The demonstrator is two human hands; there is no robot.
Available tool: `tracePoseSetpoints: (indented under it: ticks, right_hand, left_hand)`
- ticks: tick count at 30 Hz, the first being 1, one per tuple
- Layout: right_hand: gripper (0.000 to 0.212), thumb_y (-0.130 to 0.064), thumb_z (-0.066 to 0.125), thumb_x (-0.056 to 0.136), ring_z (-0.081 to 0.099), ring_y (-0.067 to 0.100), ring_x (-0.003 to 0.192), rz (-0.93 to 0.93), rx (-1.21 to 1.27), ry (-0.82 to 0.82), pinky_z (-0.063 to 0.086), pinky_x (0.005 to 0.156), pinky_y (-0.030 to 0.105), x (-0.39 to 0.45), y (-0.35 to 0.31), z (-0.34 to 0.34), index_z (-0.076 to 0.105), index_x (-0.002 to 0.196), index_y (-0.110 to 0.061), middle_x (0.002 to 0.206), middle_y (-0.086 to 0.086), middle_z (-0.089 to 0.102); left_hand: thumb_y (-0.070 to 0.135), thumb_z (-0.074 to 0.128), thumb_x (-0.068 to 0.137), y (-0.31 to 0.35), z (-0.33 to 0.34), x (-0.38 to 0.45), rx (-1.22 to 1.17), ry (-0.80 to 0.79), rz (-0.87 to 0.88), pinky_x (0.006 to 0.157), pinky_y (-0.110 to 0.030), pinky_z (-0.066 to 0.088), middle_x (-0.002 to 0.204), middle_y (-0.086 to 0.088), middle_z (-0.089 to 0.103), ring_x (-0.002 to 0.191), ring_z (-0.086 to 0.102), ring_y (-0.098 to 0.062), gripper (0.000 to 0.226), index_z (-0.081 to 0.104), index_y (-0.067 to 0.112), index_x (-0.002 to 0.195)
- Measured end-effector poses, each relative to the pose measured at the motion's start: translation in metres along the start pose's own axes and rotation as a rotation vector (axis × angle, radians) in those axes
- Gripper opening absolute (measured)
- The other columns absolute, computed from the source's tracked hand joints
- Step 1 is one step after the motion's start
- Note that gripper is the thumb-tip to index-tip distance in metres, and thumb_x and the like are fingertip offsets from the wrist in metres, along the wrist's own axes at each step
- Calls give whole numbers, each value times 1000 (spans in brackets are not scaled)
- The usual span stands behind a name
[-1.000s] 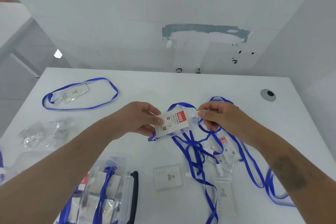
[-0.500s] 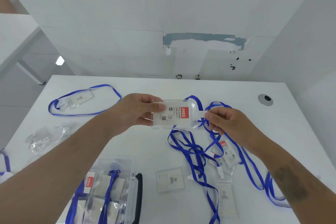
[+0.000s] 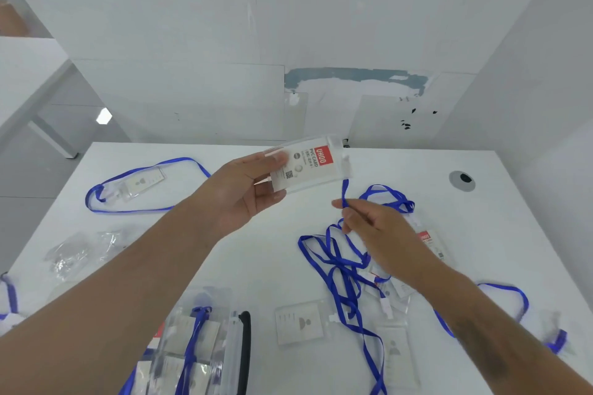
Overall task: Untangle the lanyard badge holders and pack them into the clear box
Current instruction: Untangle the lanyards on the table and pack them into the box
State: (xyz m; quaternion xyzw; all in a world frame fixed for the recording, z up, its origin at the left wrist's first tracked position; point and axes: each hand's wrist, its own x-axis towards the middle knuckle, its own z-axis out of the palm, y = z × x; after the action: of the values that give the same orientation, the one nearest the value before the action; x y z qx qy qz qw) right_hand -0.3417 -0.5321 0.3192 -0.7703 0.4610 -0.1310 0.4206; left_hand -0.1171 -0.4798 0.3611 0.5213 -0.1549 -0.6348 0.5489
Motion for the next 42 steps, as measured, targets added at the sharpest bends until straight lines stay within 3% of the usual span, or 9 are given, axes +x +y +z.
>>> tracePoseSetpoints:
  ticks: [5, 11, 16, 22, 25, 28, 33, 39, 42]
  right_hand:
    - [34, -39, 33, 102, 59, 6, 77, -71, -361, -147, 50, 70, 26, -7, -36, 18, 57, 122, -26, 105, -7, 66]
    - [23, -35, 48, 95, 59, 17, 76, -140, -528, -103, 48, 70, 33, -17, -88, -29, 62, 83, -22, 80, -8, 63]
    - [5, -34, 69, 86, 61, -1, 77, -192, -276, -39, 43, 70, 13, 15, -92, -71, 73, 88, -34, 82, -21, 69]
    - [6, -20, 78, 79, 63, 8, 69, -39, 226, -18, 48, 69, 25, 40, -52, -55, 73, 78, -24, 70, -9, 72]
    - [24, -9, 63, 85, 53, 21, 67, 61, 226, 7, 43, 59, 31, 27, -33, -16, 67, 67, -24, 62, -4, 63]
    - [32, -43, 40, 97, 49, 9, 56, -29, 68, -108, 42, 55, 23, -1, -33, 20, 70, 96, -31, 72, -11, 64]
    - [31, -42, 37, 101, 58, 10, 81, -223, -432, -155, 49, 72, 29, -23, -64, 14, 60, 97, -23, 90, -7, 61]
    - [6, -34, 68, 87, 57, -9, 73, -251, -185, -23, 41, 66, 7, 9, -87, -39, 74, 89, -34, 83, -25, 69]
    - [7, -30, 72, 85, 55, 2, 61, -178, 24, -1, 45, 61, 16, 25, -72, -33, 75, 81, -34, 79, -18, 72]
  left_hand:
    - [18, 70, 87, -11, 19, 3, 197, 88, 112, 65, -24, 59, 99, -8, 77, 85, 74, -19, 22, 73, 12, 108]
    - [15, 73, 85, -19, 18, 2, 557, 220, 295, 64, -28, 59, 79, 1, 77, 68, 71, -9, 6, 77, 15, 90]
    - [19, 73, 86, -14, 13, -6, 680, 50, 170, 61, -29, 60, 83, 0, 78, 75, 71, -12, 9, 77, 16, 92]
    - [21, 70, 82, -4, 5, -15, 419, -198, -4, 87, -42, 53, 108, -15, 74, 95, 69, -30, 24, 75, 12, 104]
    - [21, 70, 81, -4, 6, -14, 212, -105, 22, 71, -29, 58, 105, -11, 75, 82, 70, -20, 29, 72, 12, 109]
    - [16, 69, 87, -5, 7, -11, 126, 71, 86, 62, -23, 58, 100, -10, 77, 76, 72, -17, 23, 72, 10, 109]
    - [17, 73, 86, -13, -3, -9, 554, 293, 220, 64, -27, 59, 82, -2, 77, 73, 72, -13, 6, 77, 16, 90]
    - [19, 72, 86, -14, -12, -28, 739, 0, 93, 70, -32, 59, 84, -3, 78, 75, 71, -13, 7, 78, 19, 89]
    - [19, 70, 85, -11, -16, -38, 601, -140, 25, 68, -28, 59, 92, -7, 77, 78, 72, -16, 14, 77, 13, 96]
